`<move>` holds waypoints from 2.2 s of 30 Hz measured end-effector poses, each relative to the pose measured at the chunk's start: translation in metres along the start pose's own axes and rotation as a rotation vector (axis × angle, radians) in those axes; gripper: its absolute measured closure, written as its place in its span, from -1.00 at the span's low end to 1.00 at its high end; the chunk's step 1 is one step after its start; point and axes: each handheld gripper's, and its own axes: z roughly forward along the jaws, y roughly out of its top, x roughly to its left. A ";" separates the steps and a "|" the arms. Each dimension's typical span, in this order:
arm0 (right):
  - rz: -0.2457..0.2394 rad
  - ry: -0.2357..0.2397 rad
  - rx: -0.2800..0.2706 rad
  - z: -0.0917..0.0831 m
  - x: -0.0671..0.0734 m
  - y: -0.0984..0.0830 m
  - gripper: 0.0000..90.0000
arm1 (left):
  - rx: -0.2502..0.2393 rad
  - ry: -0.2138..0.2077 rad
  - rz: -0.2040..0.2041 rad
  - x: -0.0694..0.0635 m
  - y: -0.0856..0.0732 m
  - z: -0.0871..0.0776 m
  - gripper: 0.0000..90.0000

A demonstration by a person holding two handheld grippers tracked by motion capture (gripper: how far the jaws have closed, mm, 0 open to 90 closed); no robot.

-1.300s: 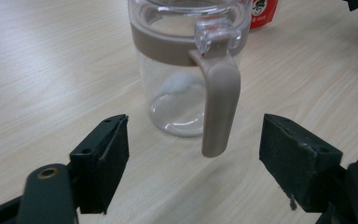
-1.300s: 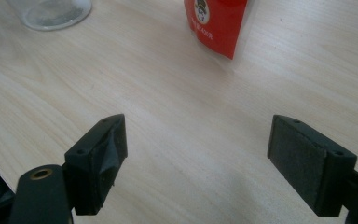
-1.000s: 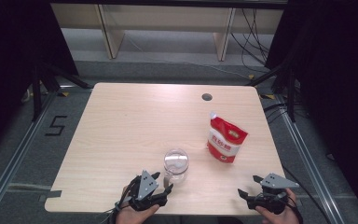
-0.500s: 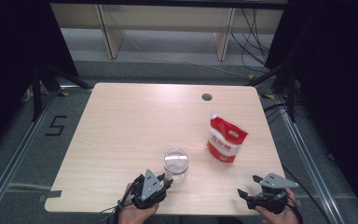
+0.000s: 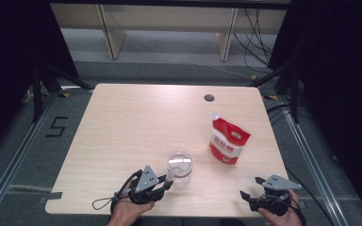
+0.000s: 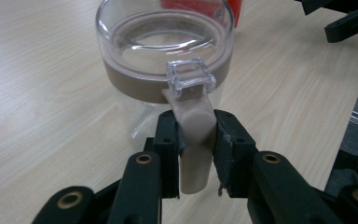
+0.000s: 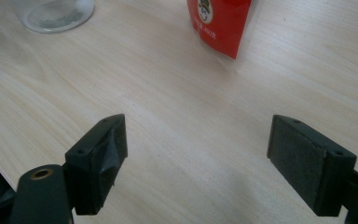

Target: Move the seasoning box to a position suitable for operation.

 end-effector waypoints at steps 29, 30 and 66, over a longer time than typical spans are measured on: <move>-0.002 0.007 -0.004 0.001 0.000 0.000 -0.54 | 0.052 0.087 0.077 0.050 0.004 0.002 0.63; -0.002 0.007 -0.004 0.001 0.000 0.000 -0.54 | 0.052 0.087 0.077 0.050 0.004 0.002 0.64; -0.016 -0.006 -0.007 0.001 0.000 0.000 -0.54 | 0.024 -0.016 0.104 0.022 0.005 0.009 0.64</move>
